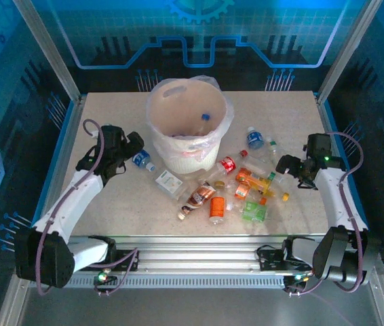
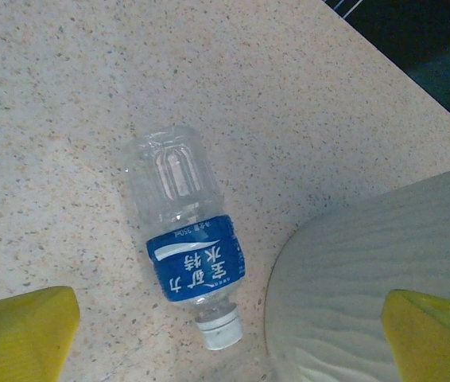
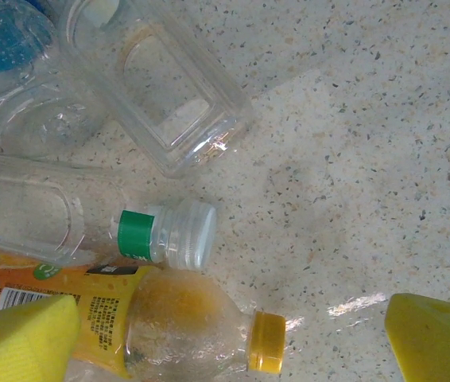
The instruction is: Put the plastic bottles in the bin
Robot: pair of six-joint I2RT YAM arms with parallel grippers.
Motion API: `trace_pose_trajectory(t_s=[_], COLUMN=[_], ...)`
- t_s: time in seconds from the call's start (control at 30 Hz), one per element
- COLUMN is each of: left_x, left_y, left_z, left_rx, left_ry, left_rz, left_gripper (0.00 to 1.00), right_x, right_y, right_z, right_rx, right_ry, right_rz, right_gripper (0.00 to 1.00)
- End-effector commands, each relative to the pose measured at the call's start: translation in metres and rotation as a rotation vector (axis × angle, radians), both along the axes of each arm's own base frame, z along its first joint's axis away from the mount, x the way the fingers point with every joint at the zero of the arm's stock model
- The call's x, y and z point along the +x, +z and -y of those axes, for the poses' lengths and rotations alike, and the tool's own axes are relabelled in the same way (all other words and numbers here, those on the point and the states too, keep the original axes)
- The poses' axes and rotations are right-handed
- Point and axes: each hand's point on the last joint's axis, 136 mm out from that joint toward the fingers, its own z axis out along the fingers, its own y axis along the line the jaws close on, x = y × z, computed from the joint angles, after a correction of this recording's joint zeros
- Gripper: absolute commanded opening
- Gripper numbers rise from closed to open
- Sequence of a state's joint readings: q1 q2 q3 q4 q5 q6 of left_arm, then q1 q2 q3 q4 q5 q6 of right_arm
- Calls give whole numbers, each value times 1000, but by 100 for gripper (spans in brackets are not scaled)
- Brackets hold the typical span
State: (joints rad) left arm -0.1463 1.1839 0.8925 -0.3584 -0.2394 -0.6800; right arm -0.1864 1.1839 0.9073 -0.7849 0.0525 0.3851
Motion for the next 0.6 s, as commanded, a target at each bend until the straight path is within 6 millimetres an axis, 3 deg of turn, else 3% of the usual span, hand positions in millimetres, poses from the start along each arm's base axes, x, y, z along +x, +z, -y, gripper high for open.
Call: trace_pose_trajectory(t_s=[0.0, 0.17, 0.57], left_x=[10, 20, 39], left_y=[-12, -37, -97], left_z=[6, 15, 9], left_rx=[-61, -101, -127], left_ry=[6, -10, 42], left_rz=[2, -49, -185], left_gripper=[99, 99, 98], right_x=[-2, -3, -7], right_y=[1, 2, 2], right_z=[1, 2, 3], right_rx=[-1, -3, -15], right_ry=[-18, -18, -18], right_rz=[7, 10, 5], right_gripper=[100, 100, 100])
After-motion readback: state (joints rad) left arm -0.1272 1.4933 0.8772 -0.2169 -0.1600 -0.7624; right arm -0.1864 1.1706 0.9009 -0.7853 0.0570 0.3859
